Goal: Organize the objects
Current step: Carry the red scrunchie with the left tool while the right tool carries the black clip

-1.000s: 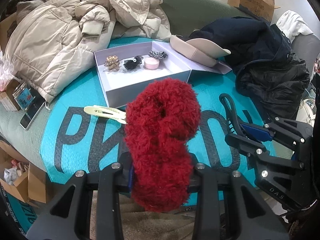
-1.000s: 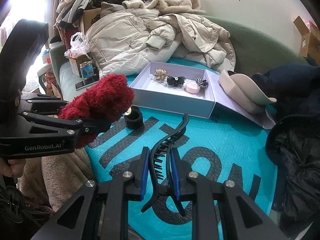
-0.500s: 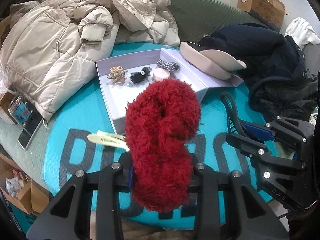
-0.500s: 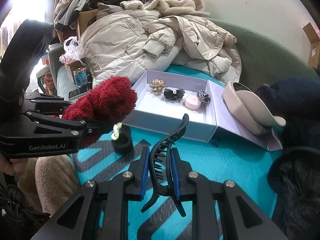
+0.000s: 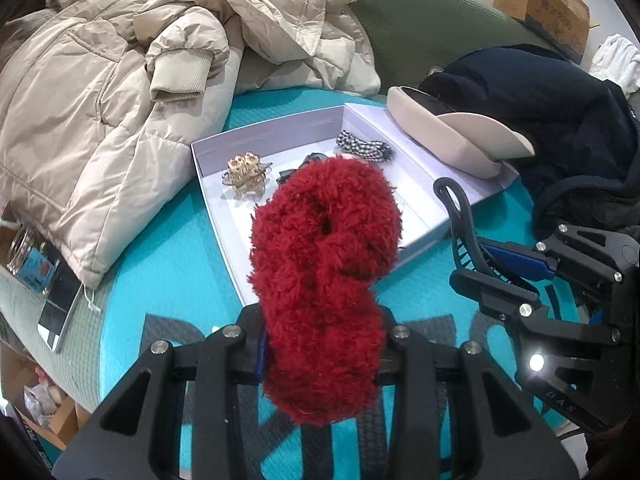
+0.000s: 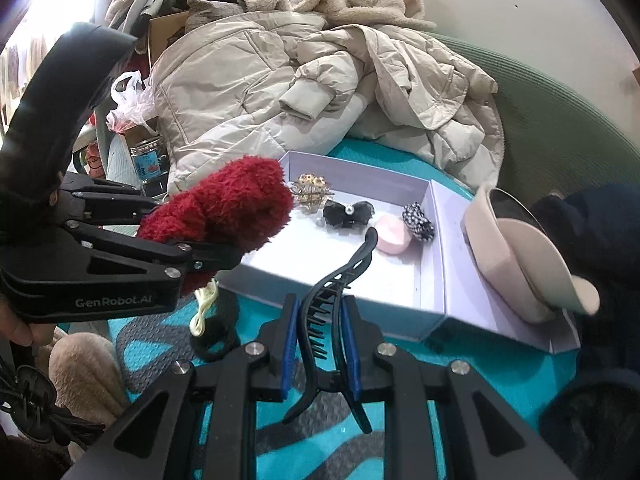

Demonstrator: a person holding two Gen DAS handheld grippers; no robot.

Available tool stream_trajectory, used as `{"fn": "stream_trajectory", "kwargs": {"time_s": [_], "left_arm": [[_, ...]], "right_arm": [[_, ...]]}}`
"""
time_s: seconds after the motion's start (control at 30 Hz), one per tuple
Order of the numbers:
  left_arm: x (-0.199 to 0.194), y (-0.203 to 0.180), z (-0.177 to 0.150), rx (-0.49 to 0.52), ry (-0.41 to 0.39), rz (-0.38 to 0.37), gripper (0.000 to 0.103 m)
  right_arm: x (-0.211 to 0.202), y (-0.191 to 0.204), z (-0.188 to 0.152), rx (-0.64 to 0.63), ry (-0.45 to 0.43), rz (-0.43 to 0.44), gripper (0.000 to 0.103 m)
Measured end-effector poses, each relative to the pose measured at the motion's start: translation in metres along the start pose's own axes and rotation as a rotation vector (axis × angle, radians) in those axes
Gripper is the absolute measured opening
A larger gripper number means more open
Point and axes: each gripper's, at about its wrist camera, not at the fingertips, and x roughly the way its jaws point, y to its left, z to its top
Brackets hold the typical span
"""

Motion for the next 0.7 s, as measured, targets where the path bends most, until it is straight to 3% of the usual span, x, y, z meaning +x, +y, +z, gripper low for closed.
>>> {"fn": "stream_trajectory", "kwargs": {"time_s": [0.17,0.7], "left_arm": [[0.018,0.007,0.02,0.018,0.0,0.009,0.032],[0.079,0.02,0.062,0.056,0.024,0.017,0.032]], "right_arm": [[0.018,-0.01,0.01,0.037,0.002,0.045,0.02],[0.073,-0.042,0.036,0.067,0.0,0.001,0.02]]}}
